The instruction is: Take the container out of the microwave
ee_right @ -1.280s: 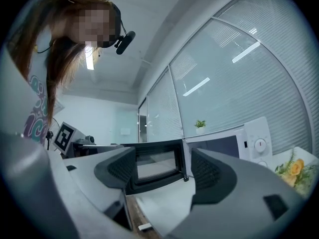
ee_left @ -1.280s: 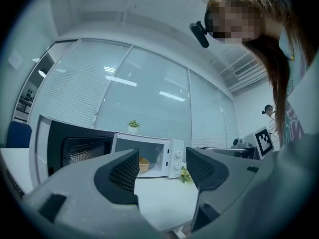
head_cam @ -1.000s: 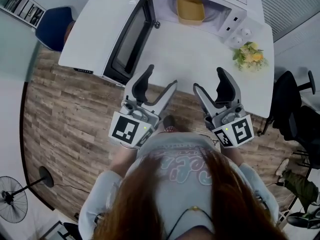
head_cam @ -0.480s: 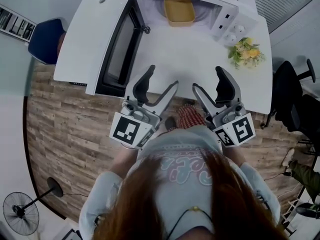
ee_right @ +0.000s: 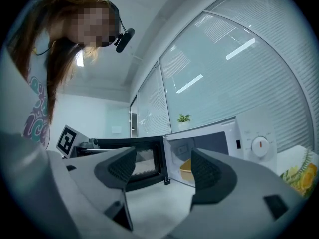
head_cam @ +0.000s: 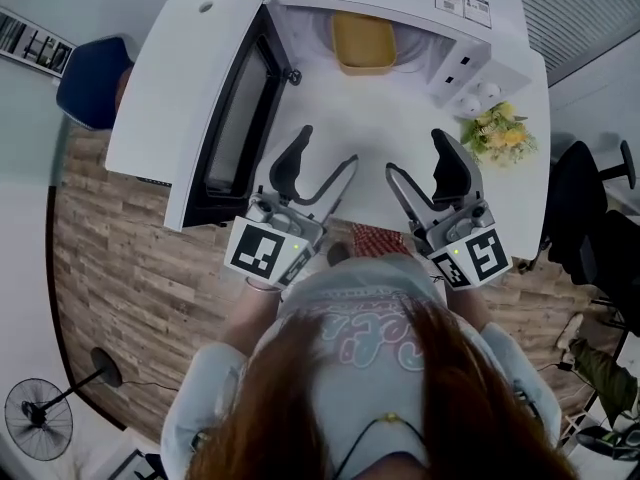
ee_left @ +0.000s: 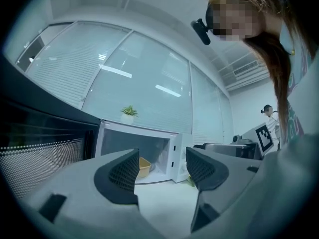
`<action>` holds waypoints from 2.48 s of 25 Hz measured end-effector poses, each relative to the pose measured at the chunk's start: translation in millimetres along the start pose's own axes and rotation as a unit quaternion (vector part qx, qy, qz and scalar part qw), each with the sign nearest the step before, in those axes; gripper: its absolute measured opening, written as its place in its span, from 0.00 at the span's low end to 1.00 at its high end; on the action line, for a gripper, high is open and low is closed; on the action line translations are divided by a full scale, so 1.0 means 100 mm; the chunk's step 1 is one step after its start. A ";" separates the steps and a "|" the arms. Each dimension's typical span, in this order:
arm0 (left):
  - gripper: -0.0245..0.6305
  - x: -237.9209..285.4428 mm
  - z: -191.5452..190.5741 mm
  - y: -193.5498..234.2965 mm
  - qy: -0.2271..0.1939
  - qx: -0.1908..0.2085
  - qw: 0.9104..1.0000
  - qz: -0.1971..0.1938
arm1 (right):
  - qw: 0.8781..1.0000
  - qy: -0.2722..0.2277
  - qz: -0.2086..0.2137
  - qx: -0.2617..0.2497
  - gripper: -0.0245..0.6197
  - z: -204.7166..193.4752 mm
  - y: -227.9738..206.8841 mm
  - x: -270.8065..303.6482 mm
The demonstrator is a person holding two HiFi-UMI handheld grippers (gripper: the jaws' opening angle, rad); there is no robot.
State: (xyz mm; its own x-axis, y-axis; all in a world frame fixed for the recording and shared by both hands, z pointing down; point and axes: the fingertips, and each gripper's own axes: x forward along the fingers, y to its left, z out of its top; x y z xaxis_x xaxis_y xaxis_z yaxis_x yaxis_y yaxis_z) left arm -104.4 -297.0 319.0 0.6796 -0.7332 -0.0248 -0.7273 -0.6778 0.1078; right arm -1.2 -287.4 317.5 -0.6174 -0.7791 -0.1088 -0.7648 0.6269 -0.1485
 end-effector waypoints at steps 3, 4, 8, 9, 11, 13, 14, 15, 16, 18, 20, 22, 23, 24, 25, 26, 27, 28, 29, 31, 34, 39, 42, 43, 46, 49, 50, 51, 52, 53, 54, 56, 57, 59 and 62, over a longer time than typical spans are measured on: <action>0.44 0.16 -0.04 0.09 0.002 -0.004 1.000 0.002 | 1.000 0.002 0.003 0.001 0.56 0.00 -0.15 0.13; 0.44 0.21 -0.05 0.11 0.003 -0.005 1.000 0.002 | 1.000 0.003 0.004 0.001 0.56 -0.01 -0.20 0.17; 0.44 0.41 -0.10 0.23 0.005 -0.009 1.000 0.003 | 1.000 0.009 0.008 0.001 0.56 -0.06 -0.39 0.33; 0.44 0.45 -0.11 0.27 0.004 -0.009 1.000 0.005 | 1.000 0.010 0.008 0.002 0.56 -0.08 -0.44 0.37; 0.44 0.53 -0.11 0.34 0.003 -0.007 1.000 0.010 | 1.000 0.018 0.010 -0.003 0.56 -0.14 -0.53 0.45; 0.44 0.61 -0.12 0.40 0.005 0.006 1.000 0.016 | 0.999 0.031 0.013 -0.013 0.56 -0.21 -0.60 0.54; 0.44 0.65 -0.13 0.43 0.007 0.013 1.000 0.019 | 0.999 0.036 0.015 -0.017 0.56 -0.24 -0.63 0.58; 0.44 0.69 -0.15 0.45 0.010 0.018 1.000 0.021 | 0.999 0.039 0.017 -0.018 0.56 -0.27 -0.65 0.62; 0.44 0.72 -0.17 0.48 0.012 0.019 1.000 0.022 | 0.999 0.041 0.019 -0.019 0.56 -0.29 -0.67 0.65; 0.44 0.79 -0.23 0.55 0.017 0.017 0.999 0.024 | 0.999 0.044 0.023 -0.019 0.56 -0.33 -0.73 0.73; 0.44 0.85 -0.29 0.61 0.023 0.015 0.999 0.027 | 0.998 0.050 0.024 -0.017 0.56 -0.39 -0.80 0.80; 0.44 0.91 -0.34 0.67 0.027 0.015 0.999 0.028 | 0.998 0.059 0.027 -0.016 0.56 -0.44 -0.87 0.86; 0.44 0.94 -0.37 0.68 0.031 0.015 0.999 0.027 | 0.997 0.063 0.028 -0.017 0.56 -0.47 -0.89 0.89; 0.44 0.96 -0.40 0.69 0.038 0.016 0.999 0.026 | 0.997 0.066 0.030 -0.019 0.56 -0.48 -0.91 0.92; 0.44 0.98 -0.43 0.71 0.048 0.018 0.998 0.025 | 0.997 0.068 0.031 -0.021 0.56 -0.50 -0.93 0.94; 0.44 1.00 -0.47 0.72 0.059 0.020 0.998 0.026 | 0.997 0.070 0.031 -0.020 0.56 -0.52 -0.95 0.97; 0.44 1.02 -0.50 0.75 0.067 0.024 0.997 0.029 | 0.997 0.072 0.029 -0.014 0.56 -0.54 -0.97 1.00; 0.44 1.05 -0.53 0.77 0.075 0.026 0.996 0.031 | 0.997 0.074 0.027 -0.007 0.56 -0.57 -1.01 1.02; 0.44 1.07 -0.56 0.79 0.078 0.028 0.996 0.032 | 0.997 0.077 0.025 -0.001 0.56 -0.60 -1.04 1.04; 0.44 1.12 -0.60 0.81 0.077 0.027 0.996 0.030 | 0.996 0.084 0.022 0.002 0.56 -0.67 -1.09 1.09; 0.44 1.20 -0.67 0.87 0.075 0.028 0.996 0.029 | 0.995 0.096 0.022 0.000 0.56 -0.78 -1.14 1.15; 0.44 1.29 -0.82 0.92 0.086 0.032 0.996 0.023 | 0.993 0.113 0.017 -0.006 0.56 -0.93 -1.23 1.23; 0.44 1.34 -0.91 0.96 0.093 0.031 0.995 0.023 | 0.993 0.118 0.015 -0.008 0.56 -1.00 -1.27 1.29; 0.44 1.35 -0.93 0.97 0.096 0.032 0.995 0.023 | 0.993 0.120 0.017 -0.008 0.56 -1.03 -1.27 1.30; 0.44 1.38 -1.03 1.02 0.107 0.033 0.993 0.027 | 0.992 0.127 0.023 -0.009 0.56 -1.11 -1.27 1.33; 0.44 1.42 -1.08 1.06 0.115 0.032 0.992 0.031 | 0.991 0.132 0.027 -0.010 0.56 -1.16 -1.27 1.35; 0.44 1.43 -1.09 1.08 0.115 0.032 0.992 0.031 | 0.991 0.133 0.028 -0.010 0.56 -1.17 -1.27 1.37; 0.44 1.44 -1.10 1.09 0.115 0.032 0.992 0.031 | 0.991 0.134 0.029 -0.010 0.56 -1.19 -1.27 1.38; 0.44 1.45 -1.10 1.10 0.115 0.032 0.992 0.031 | 0.990 0.134 0.029 -0.009 0.56 -1.20 -1.27 1.39; 0.44 1.45 -1.11 1.11 0.114 0.031 0.992 0.032 | 0.990 0.134 0.030 -0.009 0.55 -1.21 -1.27 1.40; 0.44 1.46 -1.11 1.12 0.114 0.030 0.993 0.033 | 0.991 0.132 0.030 -0.008 0.55 -1.21 -1.27 1.41; 0.44 1.47 -1.14 1.14 0.114 0.029 0.992 0.036 | 0.991 0.129 0.030 -0.007 0.54 -1.21 -1.27 1.43; 0.44 1.47 -1.15 1.16 0.114 0.030 0.992 0.036 | 0.991 0.128 0.030 -0.007 0.53 -1.21 -1.26 1.43; 0.44 1.47 -1.16 1.17 0.114 0.034 0.992 0.036 | 0.991 0.129 0.031 -0.009 0.51 -1.21 -1.25 1.44; 0.44 1.49 -1.15 1.15 0.112 0.036 0.993 0.032 | 0.991 0.130 0.029 -0.012 0.50 -1.22 -1.25 1.45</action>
State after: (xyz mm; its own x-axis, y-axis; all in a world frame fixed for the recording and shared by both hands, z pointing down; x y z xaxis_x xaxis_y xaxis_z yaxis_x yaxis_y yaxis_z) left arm -75.7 -478.2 441.6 0.6300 -0.7497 0.2026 -0.7693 -0.6382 0.0308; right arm -17.0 -477.6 440.4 -0.6839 -0.7156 0.1420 -0.7295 0.6723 -0.1254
